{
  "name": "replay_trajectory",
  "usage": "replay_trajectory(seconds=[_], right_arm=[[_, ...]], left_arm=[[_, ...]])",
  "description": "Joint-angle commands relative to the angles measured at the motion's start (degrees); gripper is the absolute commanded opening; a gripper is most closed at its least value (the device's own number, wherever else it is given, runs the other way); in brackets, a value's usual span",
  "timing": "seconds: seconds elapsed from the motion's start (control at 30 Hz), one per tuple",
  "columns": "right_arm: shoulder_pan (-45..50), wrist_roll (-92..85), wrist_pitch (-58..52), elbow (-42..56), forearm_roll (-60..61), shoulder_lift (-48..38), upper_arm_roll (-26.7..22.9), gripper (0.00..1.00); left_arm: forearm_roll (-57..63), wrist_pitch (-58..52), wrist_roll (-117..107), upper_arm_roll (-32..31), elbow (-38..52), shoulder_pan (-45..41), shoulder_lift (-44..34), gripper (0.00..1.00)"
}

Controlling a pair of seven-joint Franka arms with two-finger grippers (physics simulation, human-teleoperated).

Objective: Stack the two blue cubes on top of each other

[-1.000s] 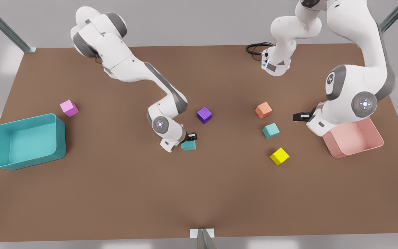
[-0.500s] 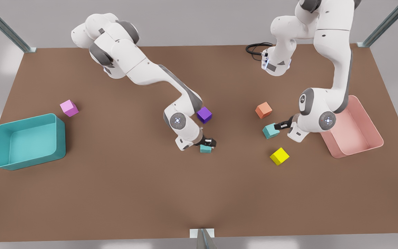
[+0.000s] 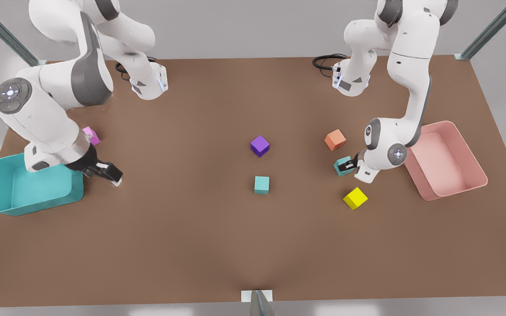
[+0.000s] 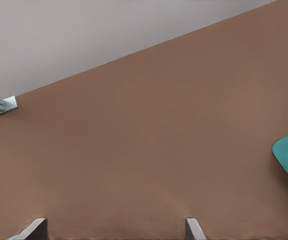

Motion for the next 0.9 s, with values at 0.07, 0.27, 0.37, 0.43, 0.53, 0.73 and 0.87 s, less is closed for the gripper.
replay_trajectory(seconds=[0.07, 0.27, 0.37, 0.43, 0.53, 0.73, 0.87], right_arm=[[0.13, -32.24, -11.94, -3.18, -1.37, -2.12, -0.03, 1.00], [0.92, -31.72, -11.93, -4.50, -3.48, -1.33, 0.06, 1.00], [0.92, -31.72, -11.94, -4.58, -3.48, -1.24, 0.06, 1.00], [0.92, -31.72, -11.93, -4.58, -3.48, -1.15, 0.06, 1.00], [0.92, -31.72, -11.94, -4.67, -3.48, -0.80, 0.06, 1.00], [1.01, -31.81, -11.94, -5.02, -3.47, -0.45, 0.06, 1.00], [1.01, -31.81, -11.94, -5.02, -3.30, -0.45, 0.06, 1.00]], left_arm=[[0.13, 2.17, -3.79, 0.00, 0.06, -0.04, 1.44, 1.00], [0.13, 4.10, -3.52, 0.00, 0.06, -0.83, 4.08, 1.00], [0.13, 5.34, -3.52, 0.00, 0.06, -1.27, 5.40, 1.00], [0.13, 5.34, -2.91, 0.00, 0.06, -1.44, 5.84, 0.98], [0.13, 5.34, -2.91, 0.08, 0.06, -1.53, 5.84, 0.54], [0.49, 4.63, -1.59, 0.00, 0.32, -1.79, 2.23, 0.54], [0.49, -1.08, -12.04, -4.91, 1.64, -7.94, -2.25, 0.55]])
